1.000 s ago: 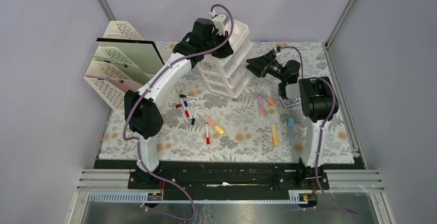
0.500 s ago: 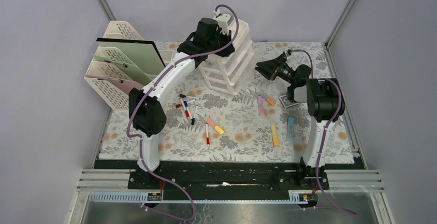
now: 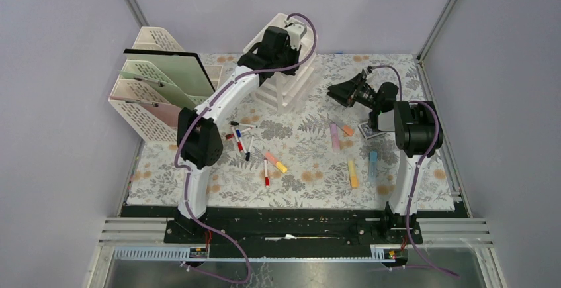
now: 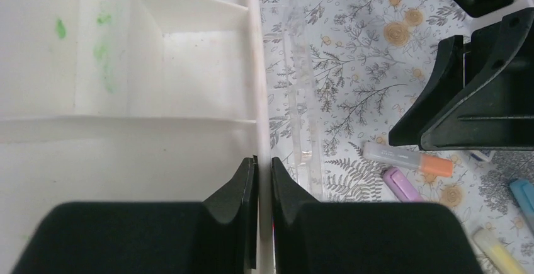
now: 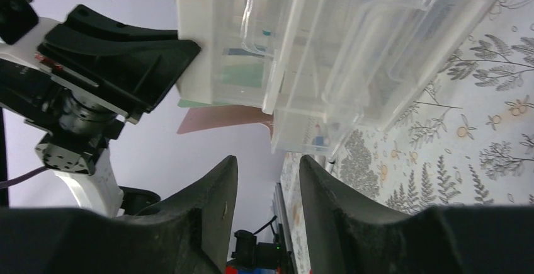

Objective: Organize the desk
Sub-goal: Place the storage box at the center of the board, then pick up the stationery from the center of the board.

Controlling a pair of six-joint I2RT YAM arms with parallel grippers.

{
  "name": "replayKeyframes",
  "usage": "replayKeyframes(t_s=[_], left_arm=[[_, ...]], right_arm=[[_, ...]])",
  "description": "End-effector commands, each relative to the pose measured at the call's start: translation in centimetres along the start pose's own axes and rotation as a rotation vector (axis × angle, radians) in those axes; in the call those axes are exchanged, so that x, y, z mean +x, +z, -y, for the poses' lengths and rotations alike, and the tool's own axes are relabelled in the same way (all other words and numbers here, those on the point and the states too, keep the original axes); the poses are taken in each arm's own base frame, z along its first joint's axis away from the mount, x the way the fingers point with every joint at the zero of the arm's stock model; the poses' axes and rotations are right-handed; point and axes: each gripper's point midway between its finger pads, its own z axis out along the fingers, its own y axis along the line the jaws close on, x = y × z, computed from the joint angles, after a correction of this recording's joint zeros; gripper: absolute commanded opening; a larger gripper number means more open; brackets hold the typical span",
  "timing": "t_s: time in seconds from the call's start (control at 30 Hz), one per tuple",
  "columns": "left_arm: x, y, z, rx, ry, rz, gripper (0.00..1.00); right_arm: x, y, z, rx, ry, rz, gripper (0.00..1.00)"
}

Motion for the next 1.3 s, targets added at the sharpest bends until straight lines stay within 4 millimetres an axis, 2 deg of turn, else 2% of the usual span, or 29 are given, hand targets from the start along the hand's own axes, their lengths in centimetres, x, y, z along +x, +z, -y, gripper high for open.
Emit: replayKeyframes(t_s=[0.0,0.1,0.17,0.3,0.4,0.43,0.53,0.67,0.73,0.83,0.93,1.0,1.03,1.07,1.27], left_arm=[[4.8,1.9,-1.5,-0.05,-0.003,-0.137,0.0],[5.3,2.1,-1.5,-0.053,-0.006,-0.15,0.0],[5.5,2.0,-1.7,-0.067,-0.01,-0.154,0.02],[3.8,0.9,-1.7,-0.081,-0.041,-0.115,0.32],[0.7,-0.6,-1.1,-0.071,-0.062,-0.042,0.54],[-0.6,-1.2,-0.8,-0.063,-0.067,-0.011,0.6],[-3.6,-2.9,0.2,-0.024,-0.083,0.068,0.73],[-7.5,-6.4,1.4,0.02,-0.093,0.198,0.86],[-9.5,-9.4,1.6,0.016,-0.098,0.285,0.96],[-10.7,-13.2,1.4,0.023,-0.118,0.38,0.99],[-10.2,-16.5,0.5,0.036,-0.164,0.435,0.99],[-9.1,-18.5,-0.2,0.038,-0.215,0.462,0.99],[-7.9,-18.9,-0.6,0.035,-0.239,0.466,0.99],[-8.1,-20.4,-0.8,0.035,-0.252,0.499,0.99],[-2.8,-24.5,-2.4,-0.024,-0.367,0.508,0.99]], right_arm=[[0.1,0.1,-2.6,-0.021,-0.183,-0.053,0.48],[0.5,-0.2,-3.3,-0.015,-0.242,-0.07,0.49],[-0.3,-1.2,-3.6,-0.003,-0.287,-0.064,0.5],[-0.3,-2.3,-5.0,0.017,-0.422,-0.102,0.53],[-0.5,-3.5,-5.4,0.098,-0.552,-0.136,0.56],[-0.2,-4.2,-4.4,0.165,-0.596,-0.166,0.57],[0.0,-5.6,-5.1,0.252,-0.739,-0.223,0.61],[0.9,-8.0,-5.7,0.346,-0.826,-0.303,0.66],[1.3,-9.1,-6.0,0.395,-0.87,-0.331,0.69],[2.1,-10.9,-6.7,0.468,-0.936,-0.364,0.74],[2.9,-12.4,-7.2,0.528,-0.974,-0.388,0.8],[3.4,-13.2,-7.4,0.561,-0.987,-0.397,0.83],[3.6,-13.6,-7.4,0.573,-0.991,-0.4,0.84],[3.9,-13.8,-7.5,0.581,-0.991,-0.402,0.86],[5.6,-15.5,-6.8,0.597,-0.961,-0.453,0.88]])
